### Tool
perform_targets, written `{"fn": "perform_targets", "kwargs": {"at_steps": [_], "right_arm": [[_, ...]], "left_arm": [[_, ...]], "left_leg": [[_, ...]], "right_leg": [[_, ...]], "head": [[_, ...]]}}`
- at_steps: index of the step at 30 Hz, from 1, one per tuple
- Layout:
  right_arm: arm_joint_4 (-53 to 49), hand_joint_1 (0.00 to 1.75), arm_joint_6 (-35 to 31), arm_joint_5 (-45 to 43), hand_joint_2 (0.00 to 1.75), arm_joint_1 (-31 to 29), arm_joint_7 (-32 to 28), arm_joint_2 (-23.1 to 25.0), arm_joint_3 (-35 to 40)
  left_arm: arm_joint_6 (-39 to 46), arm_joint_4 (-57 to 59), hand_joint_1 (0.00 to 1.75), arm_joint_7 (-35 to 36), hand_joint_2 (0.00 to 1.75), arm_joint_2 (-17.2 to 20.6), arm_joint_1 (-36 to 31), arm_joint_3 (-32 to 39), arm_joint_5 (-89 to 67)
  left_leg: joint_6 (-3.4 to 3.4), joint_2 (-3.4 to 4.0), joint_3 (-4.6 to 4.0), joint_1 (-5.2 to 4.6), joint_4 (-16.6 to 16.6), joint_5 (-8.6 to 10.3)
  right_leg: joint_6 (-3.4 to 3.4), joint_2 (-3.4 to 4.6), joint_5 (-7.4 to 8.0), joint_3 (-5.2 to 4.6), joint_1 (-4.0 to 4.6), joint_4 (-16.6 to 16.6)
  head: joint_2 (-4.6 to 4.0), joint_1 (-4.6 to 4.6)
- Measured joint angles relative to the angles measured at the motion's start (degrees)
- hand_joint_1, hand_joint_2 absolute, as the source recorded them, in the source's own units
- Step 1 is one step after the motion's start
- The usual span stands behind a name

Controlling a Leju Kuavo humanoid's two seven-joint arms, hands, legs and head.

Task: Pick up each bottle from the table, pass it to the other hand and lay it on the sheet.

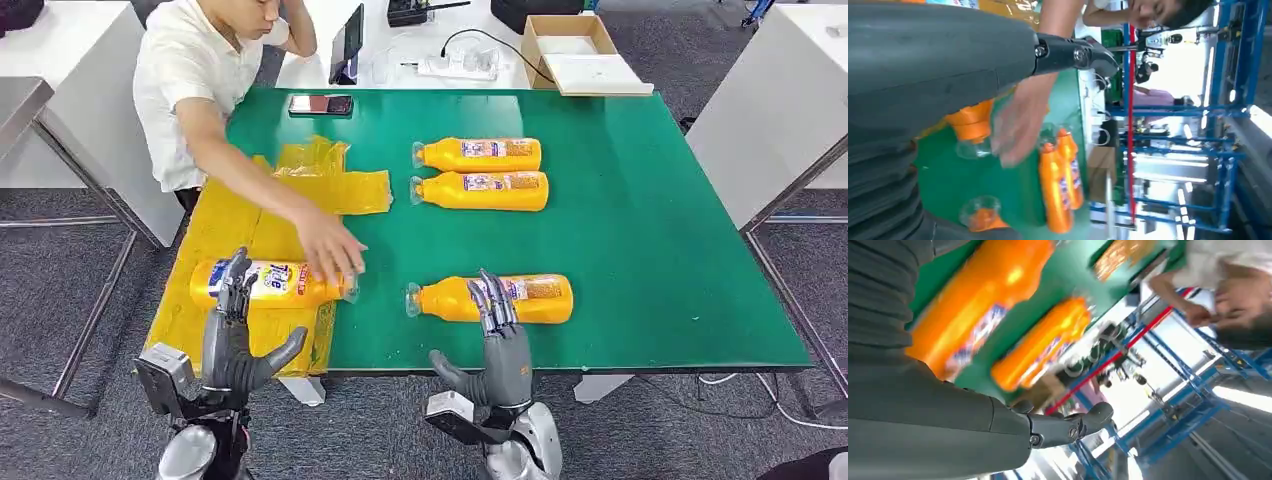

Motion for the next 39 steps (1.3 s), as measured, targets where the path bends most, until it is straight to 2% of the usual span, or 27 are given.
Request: {"fn": "perform_targets", "kwargs": {"at_steps": [3,7,11,17,26,39], "right_arm": [[-0.1,0.0,0.0,8.0,1.75,-0.1,1.9,0.6,-6.0],[-0.1,0.0,0.0,9.4,1.75,-0.1,2.4,1.0,-10.0],[0.0,0.0,0.0,20.9,1.75,-1.1,7.5,1.6,-14.8],[3.9,0.0,0.0,29.6,1.75,-5.9,15.4,0.2,-19.5],[19.3,0.0,0.0,29.3,1.75,-14.4,23.1,-3.5,-19.3],[28.9,0.0,0.4,27.3,1.75,-18.9,24.1,-5.5,-18.1]], "left_arm": [[0.5,0.0,0.0,0.0,1.75,-0.2,0.6,0.0,-0.8],[0.7,0.0,0.0,0.0,1.75,-0.4,0.9,0.0,-1.0],[0.9,0.0,0.0,0.0,1.75,-0.5,0.9,-0.2,-2.7],[0.4,0.0,0.0,0.0,1.75,-1.0,0.4,-1.5,-3.5],[-0.3,0.8,0.0,0.0,1.75,-1.4,-1.3,-3.5,-3.7],[-0.8,1.8,0.0,0.0,1.75,-1.4,-2.3,-4.5,-3.2]], "left_leg": [[0.0,-0.03,0.0,0.0,0.0,0.0],[0.0,-0.03,0.0,-0.02,0.0,0.0],[0.01,-0.04,-0.01,-0.03,0.0,0.0],[0.01,-0.01,0.01,-0.03,0.0,0.01],[0.02,-0.03,0.01,-0.02,0.0,0.03],[0.02,-0.01,0.0,-0.02,0.0,0.03]], "right_leg": [[0.0,-0.01,0.0,0.03,-0.01,0.0],[0.01,-0.01,0.0,0.05,-0.03,0.0],[0.01,-0.01,0.01,0.04,-0.03,0.0],[0.02,0.0,0.02,0.05,-0.03,0.0],[0.03,-0.01,0.03,0.05,-0.02,0.0],[0.03,0.0,0.03,0.04,-0.02,0.0]], "head": [[0.0,0.02],[0.0,0.02],[0.0,0.0],[0.0,0.02],[0.0,0.02],[0.0,0.02]]}}
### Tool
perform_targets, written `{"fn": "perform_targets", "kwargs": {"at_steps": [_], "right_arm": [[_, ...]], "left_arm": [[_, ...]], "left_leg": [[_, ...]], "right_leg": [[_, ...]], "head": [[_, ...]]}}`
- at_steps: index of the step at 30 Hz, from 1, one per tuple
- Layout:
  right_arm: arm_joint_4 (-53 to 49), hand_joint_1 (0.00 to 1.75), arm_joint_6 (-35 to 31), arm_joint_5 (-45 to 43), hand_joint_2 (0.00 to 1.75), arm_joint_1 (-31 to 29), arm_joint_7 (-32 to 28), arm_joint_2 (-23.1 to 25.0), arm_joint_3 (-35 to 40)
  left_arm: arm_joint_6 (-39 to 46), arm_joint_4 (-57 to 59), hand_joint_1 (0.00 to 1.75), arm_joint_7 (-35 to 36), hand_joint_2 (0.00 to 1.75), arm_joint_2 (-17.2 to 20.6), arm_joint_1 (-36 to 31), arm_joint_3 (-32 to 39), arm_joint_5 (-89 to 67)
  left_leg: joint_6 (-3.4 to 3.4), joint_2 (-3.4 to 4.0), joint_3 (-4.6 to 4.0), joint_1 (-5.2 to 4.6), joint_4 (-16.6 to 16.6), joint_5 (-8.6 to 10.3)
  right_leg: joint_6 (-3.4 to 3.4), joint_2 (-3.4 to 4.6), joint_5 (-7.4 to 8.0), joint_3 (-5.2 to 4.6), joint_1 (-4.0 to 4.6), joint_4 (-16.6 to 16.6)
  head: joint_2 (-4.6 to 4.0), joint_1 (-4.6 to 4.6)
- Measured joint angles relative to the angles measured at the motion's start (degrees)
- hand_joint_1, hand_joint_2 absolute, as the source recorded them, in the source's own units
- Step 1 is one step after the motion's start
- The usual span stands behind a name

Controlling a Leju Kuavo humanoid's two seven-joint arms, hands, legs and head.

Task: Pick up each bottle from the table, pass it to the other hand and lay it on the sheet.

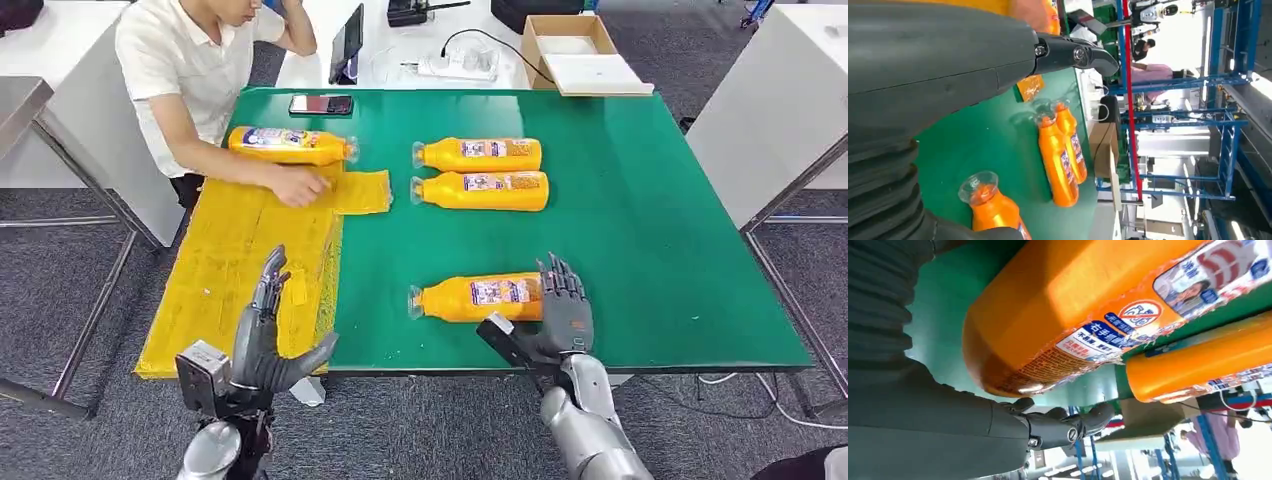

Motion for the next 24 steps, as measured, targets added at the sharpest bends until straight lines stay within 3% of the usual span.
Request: {"fn": "perform_targets", "kwargs": {"at_steps": [6,7,8,24], "right_arm": [[3.7,0.0,3.0,-0.7,1.75,-2.4,1.9,-0.1,2.0],[4.2,1.22,3.5,-0.2,1.75,-2.8,2.8,-0.2,2.5],[4.6,1.69,3.9,0.2,1.75,-3.1,3.4,-0.2,3.0],[10.6,1.75,14.6,3.4,1.75,-9.8,6.6,-2.6,11.2]], "left_arm": [[-0.4,0.8,0.0,0.0,1.75,0.0,-0.9,-0.9,0.0],[-0.4,0.8,0.0,0.0,1.75,0.0,-1.0,-1.2,0.0],[-0.5,0.8,0.0,0.0,1.75,0.0,-1.1,-1.3,0.1],[-4.2,2.7,0.0,0.3,1.75,0.0,-4.4,-3.2,3.3]], "left_leg": [[0.0,0.0,0.02,0.0,0.0,0.01],[0.0,0.01,0.03,0.0,0.0,0.01],[0.0,0.03,0.03,0.0,0.0,0.01],[-0.02,0.32,0.53,0.0,0.0,-0.02]], "right_leg": [[0.0,0.0,0.01,0.02,0.0,0.0],[0.0,0.0,0.01,0.02,0.0,0.0],[0.0,0.01,0.01,0.02,0.0,0.0],[0.0,0.08,0.02,0.39,0.03,0.0]], "head": [[0.0,0.0],[-0.02,-0.02],[0.0,-0.02],[0.0,-0.02]]}}
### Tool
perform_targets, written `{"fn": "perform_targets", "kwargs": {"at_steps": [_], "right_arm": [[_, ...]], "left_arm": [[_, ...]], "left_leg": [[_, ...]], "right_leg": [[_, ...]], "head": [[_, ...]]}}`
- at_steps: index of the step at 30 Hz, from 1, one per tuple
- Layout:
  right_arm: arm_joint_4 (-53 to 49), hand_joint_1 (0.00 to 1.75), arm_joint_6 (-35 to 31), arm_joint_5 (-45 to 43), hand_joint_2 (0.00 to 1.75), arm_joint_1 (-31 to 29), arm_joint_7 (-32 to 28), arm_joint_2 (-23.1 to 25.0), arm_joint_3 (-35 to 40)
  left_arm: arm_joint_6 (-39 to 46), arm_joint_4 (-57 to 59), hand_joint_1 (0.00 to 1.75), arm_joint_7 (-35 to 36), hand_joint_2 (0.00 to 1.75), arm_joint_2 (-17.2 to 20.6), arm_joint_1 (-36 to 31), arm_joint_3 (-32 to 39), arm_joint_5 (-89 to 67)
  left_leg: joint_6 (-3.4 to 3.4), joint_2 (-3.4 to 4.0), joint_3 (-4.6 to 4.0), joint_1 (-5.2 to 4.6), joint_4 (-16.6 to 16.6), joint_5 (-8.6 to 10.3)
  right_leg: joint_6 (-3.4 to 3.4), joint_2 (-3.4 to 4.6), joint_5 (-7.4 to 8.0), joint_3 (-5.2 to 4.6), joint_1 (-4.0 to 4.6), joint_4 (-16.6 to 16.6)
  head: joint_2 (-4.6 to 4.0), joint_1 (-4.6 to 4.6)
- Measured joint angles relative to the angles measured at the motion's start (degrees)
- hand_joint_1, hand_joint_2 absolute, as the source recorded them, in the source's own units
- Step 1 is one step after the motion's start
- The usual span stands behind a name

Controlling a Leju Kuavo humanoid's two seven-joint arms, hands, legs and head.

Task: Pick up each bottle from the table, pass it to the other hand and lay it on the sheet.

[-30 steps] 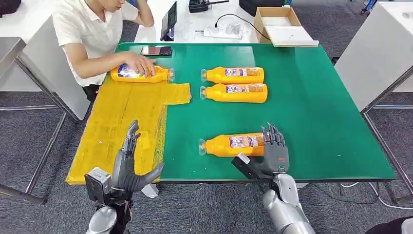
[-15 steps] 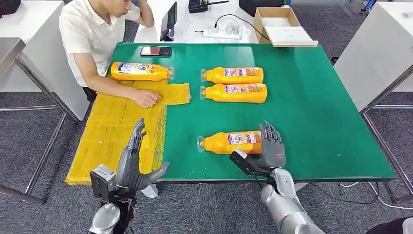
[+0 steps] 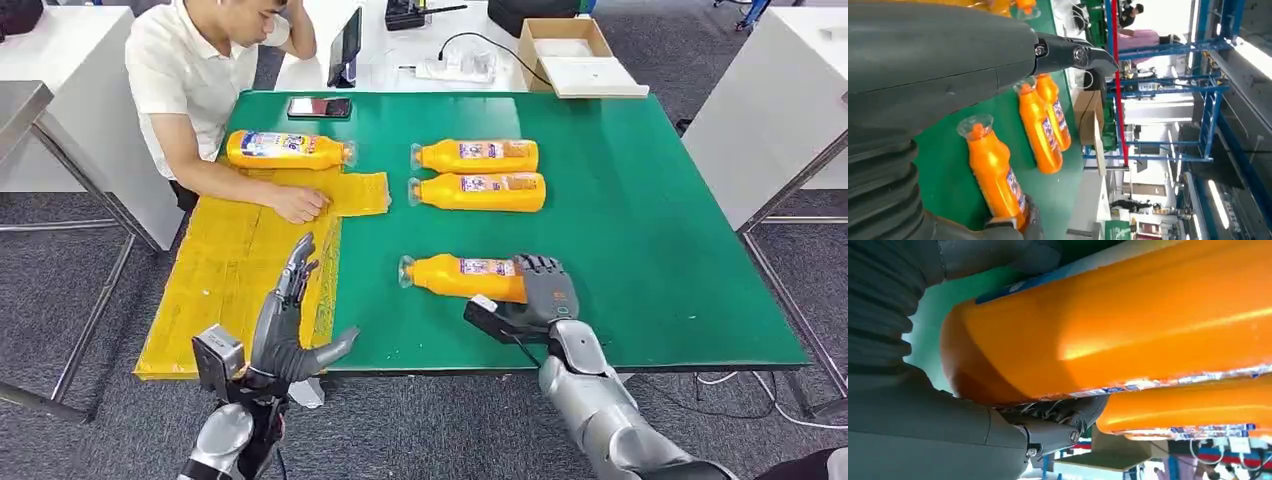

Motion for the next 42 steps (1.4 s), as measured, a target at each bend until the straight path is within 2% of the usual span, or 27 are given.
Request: {"fn": "perform_targets", "kwargs": {"at_steps": [14,18,19,20,21,24,29,36,40,42], "right_arm": [[0.8,1.75,2.6,-1.7,1.75,-0.8,-1.9,-0.4,1.1],[0.8,1.75,3.4,-4.1,1.75,-0.8,-4.4,-0.4,1.1],[0.7,1.75,4.7,-9.2,1.75,-0.8,-8.9,-0.4,0.7],[-0.4,1.75,5.8,-21.3,1.75,0.8,-20.4,1.5,-1.6],[-10.5,1.75,6.3,-36.7,1.75,7.9,-24.6,5.5,-0.8],[-18.9,1.75,4.7,-43.6,1.75,11.9,-24.7,6.8,2.4],[-26.9,1.75,0.8,-46.8,1.75,14.5,-25.5,7.2,7.0],[-30.9,1.75,0.3,-48.2,1.75,15.5,-25.6,7.4,9.7],[-31.0,1.75,1.6,-49.1,1.75,15.4,-25.3,7.4,11.0],[-30.0,1.75,3.3,-46.4,1.75,14.9,-23.7,7.4,13.1]], "left_arm": [[0.0,0.7,0.0,0.0,1.75,0.0,-0.6,-0.4,0.0],[0.0,0.8,0.0,0.0,1.75,0.0,-0.6,-0.5,0.0],[0.2,0.8,0.0,0.0,1.75,0.0,-0.6,-0.5,0.1],[3.6,0.8,0.0,3.6,1.75,-0.1,-0.4,-0.4,2.7],[6.1,3.4,0.0,12.3,1.75,-0.6,0.3,-0.3,13.9],[6.8,6.1,0.0,12.2,1.75,-0.6,0.4,-0.3,17.0],[7.2,8.2,0.0,12.2,1.75,-0.6,0.4,-1.2,17.8],[7.4,9.2,0.0,11.9,1.75,-0.6,0.4,-2.2,17.6],[9.2,8.2,0.0,7.3,1.75,-0.5,0.6,-3.2,11.6],[10.0,6.3,0.0,4.6,1.75,-0.6,1.0,-4.2,7.7]], "left_leg": [[0.0,0.04,0.16,0.01,0.0,0.0],[0.01,0.07,0.23,0.01,0.0,-0.02],[0.01,0.07,0.26,0.02,0.0,-0.02],[0.0,0.08,0.25,0.03,0.0,-0.02],[-0.02,-0.07,-0.05,0.09,0.0,0.03],[-0.01,-0.07,-0.28,0.12,0.0,0.04],[0.01,-0.08,-0.44,0.04,0.0,0.03],[0.01,-0.09,-0.48,0.0,0.0,0.02],[0.01,-0.09,-0.5,0.01,0.0,0.02],[0.01,-0.07,-0.5,0.02,0.0,0.02]], "right_leg": [[0.0,0.04,0.0,0.13,0.01,0.0],[0.0,0.12,0.0,0.19,0.02,0.0],[-0.01,0.12,0.01,0.24,0.03,0.0],[-0.03,0.11,0.02,0.24,0.05,0.0],[-0.03,0.06,0.01,0.0,0.11,0.0],[-0.03,0.05,0.01,-0.21,0.1,0.1],[-0.02,0.05,0.0,-0.35,0.03,0.0],[-0.01,0.04,0.0,-0.38,-0.02,0.0],[-0.01,0.04,0.0,-0.37,-0.01,0.0],[-0.01,0.05,0.0,-0.38,0.0,0.0]], "head": [[0.0,0.02],[0.0,0.02],[0.0,0.02],[-0.02,0.02],[0.0,0.0],[0.0,0.0],[0.0,0.02],[-0.02,0.0],[0.0,0.0],[0.0,0.0]]}}
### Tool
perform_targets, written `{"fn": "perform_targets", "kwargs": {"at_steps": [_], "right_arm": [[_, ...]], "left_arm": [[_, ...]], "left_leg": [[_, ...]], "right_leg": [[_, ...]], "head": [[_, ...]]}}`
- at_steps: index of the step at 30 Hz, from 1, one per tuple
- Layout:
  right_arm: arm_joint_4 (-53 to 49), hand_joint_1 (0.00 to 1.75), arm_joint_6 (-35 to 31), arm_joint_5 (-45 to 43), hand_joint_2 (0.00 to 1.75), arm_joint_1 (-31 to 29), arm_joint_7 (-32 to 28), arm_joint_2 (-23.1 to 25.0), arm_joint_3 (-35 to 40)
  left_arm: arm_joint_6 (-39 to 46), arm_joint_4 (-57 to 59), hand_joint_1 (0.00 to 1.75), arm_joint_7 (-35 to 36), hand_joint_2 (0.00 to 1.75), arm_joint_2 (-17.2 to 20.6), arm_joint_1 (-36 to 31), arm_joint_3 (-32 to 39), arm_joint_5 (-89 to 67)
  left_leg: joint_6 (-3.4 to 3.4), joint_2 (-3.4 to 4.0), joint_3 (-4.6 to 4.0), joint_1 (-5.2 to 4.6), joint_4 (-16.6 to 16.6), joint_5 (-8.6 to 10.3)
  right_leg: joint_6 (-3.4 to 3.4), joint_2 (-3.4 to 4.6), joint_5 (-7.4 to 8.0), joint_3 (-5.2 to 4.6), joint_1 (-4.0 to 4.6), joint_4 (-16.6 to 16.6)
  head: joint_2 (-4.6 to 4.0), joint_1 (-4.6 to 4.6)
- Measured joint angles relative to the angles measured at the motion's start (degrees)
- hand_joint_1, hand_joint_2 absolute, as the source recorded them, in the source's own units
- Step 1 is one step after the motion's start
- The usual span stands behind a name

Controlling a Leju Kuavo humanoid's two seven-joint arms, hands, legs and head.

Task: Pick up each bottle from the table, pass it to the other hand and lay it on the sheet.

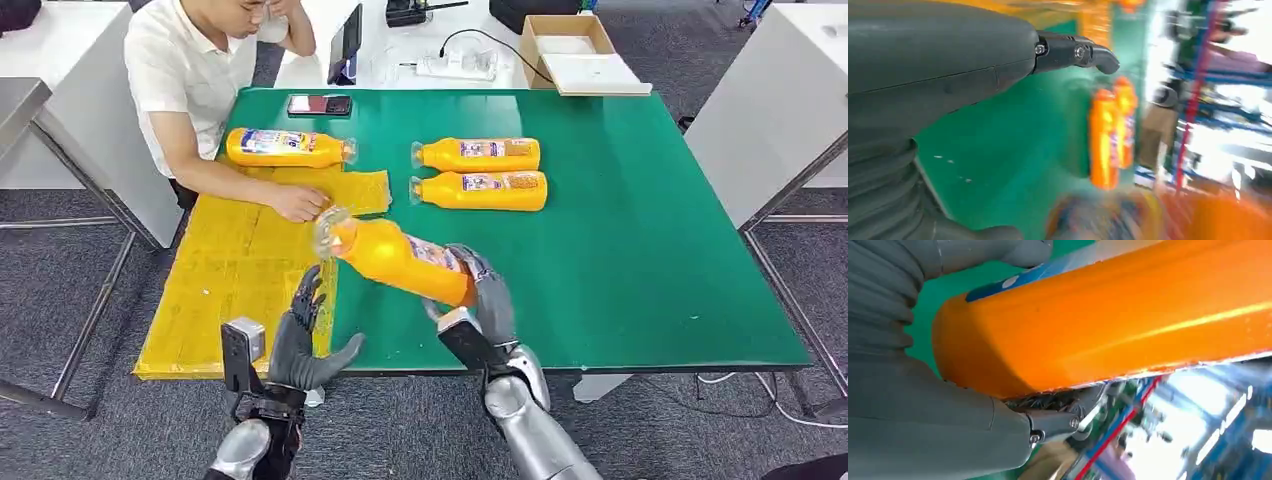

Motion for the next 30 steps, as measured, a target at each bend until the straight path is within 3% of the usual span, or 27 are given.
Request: {"fn": "perform_targets", "kwargs": {"at_steps": [8,12,17,27,28,29,30], "right_arm": [[5.6,1.75,4.2,5.3,1.75,-1.7,0.6,1.3,8.0],[7.7,1.75,4.3,7.1,1.75,-1.8,0.8,2.9,11.9],[8.9,1.75,2.9,6.4,1.75,-1.6,0.8,3.7,15.6],[10.1,1.75,2.7,5.6,1.75,-1.9,0.8,3.7,17.1],[10.1,1.75,2.7,5.2,1.75,-2.0,0.7,3.7,17.2],[10.2,1.75,2.7,4.8,1.75,-1.9,0.5,3.7,17.2],[10.2,1.75,2.7,4.2,1.75,-1.9,0.2,3.7,17.2]], "left_arm": [[1.4,-6.4,0.0,-2.9,1.75,-1.0,1.0,-0.8,-0.2],[2.9,-7.0,0.0,1.2,1.75,-1.9,1.1,-0.7,3.5],[-3.8,-6.3,0.0,6.0,1.75,-2.1,1.2,-0.3,11.2],[-5.6,-4.8,0.0,7.1,1.75,-1.9,1.2,0.5,13.1],[-6.7,-4.6,1.17,8.1,1.75,-1.8,1.2,0.5,14.7],[-8.1,-4.5,1.75,9.4,1.75,-1.7,1.1,0.6,16.5],[-9.7,-4.1,1.75,10.6,1.75,-1.3,0.9,0.7,18.3]], "left_leg": [[0.0,-0.11,-0.03,0.01,0.0,0.0],[0.0,-0.12,-0.03,0.01,0.0,0.0],[0.0,-0.1,-0.03,0.0,0.0,0.0],[0.0,-0.09,-0.04,0.0,0.0,0.0],[0.0,-0.09,-0.04,0.0,0.0,0.0],[0.0,-0.1,-0.04,0.0,0.0,0.0],[0.0,-0.1,-0.04,0.01,0.0,0.0]], "right_leg": [[0.0,-0.06,-0.02,-0.01,0.01,0.0],[0.0,-0.06,-0.02,-0.03,0.01,0.0],[0.0,-0.06,-0.02,-0.05,0.0,0.0],[0.0,-0.06,-0.02,-0.06,0.0,0.0],[0.0,-0.06,-0.02,-0.06,0.0,0.0],[0.0,-0.06,-0.02,-0.06,0.0,0.0],[0.0,-0.06,-0.02,-0.07,0.0,0.0]], "head": [[0.0,0.02],[-0.02,0.02],[-0.02,0.02],[0.0,0.0],[-0.02,0.02],[0.0,0.02],[0.0,0.02]]}}
